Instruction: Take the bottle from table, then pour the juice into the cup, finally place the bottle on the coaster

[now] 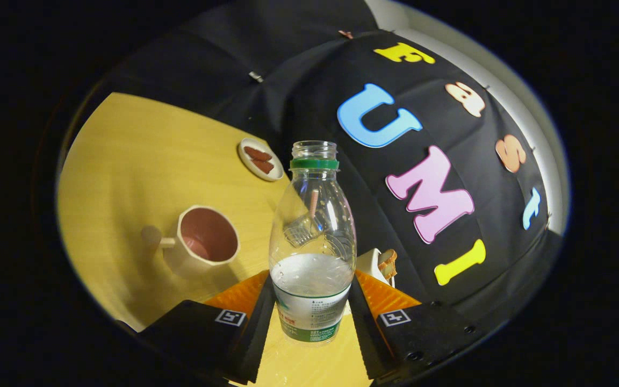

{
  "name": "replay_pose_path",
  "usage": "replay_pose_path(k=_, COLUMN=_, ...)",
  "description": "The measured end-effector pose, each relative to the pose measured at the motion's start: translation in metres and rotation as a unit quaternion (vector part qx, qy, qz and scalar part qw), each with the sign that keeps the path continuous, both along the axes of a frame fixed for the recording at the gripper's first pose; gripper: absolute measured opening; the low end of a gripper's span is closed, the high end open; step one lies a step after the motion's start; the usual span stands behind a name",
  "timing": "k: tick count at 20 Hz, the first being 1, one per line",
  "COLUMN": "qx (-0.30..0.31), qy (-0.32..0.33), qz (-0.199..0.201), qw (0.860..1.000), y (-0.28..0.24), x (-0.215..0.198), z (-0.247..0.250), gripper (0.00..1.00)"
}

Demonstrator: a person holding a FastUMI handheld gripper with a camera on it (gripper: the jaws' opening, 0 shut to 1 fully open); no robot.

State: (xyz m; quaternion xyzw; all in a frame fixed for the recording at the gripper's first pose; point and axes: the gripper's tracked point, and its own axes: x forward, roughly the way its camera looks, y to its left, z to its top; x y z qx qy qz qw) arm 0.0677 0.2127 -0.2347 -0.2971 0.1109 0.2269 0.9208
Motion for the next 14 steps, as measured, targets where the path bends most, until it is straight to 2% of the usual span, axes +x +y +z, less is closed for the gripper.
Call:
replay_pose_path(k=5, qx=0.135, qy=0.015, qz=-0.038, qw=0.990, y=-0.001, x=0.013, z=0.012, gripper=0.75)
replay_pose_path(k=9, qx=0.193, qy=0.004, qz=-0.065, qw=0.979, y=-0.018, x=0.038, z=0.009, gripper=0.75)
replay_pose_path(k=14, qx=0.235, qy=0.024, qz=-0.084, qw=0.968, y=-0.018, x=0.074, z=-0.026, gripper=0.76)
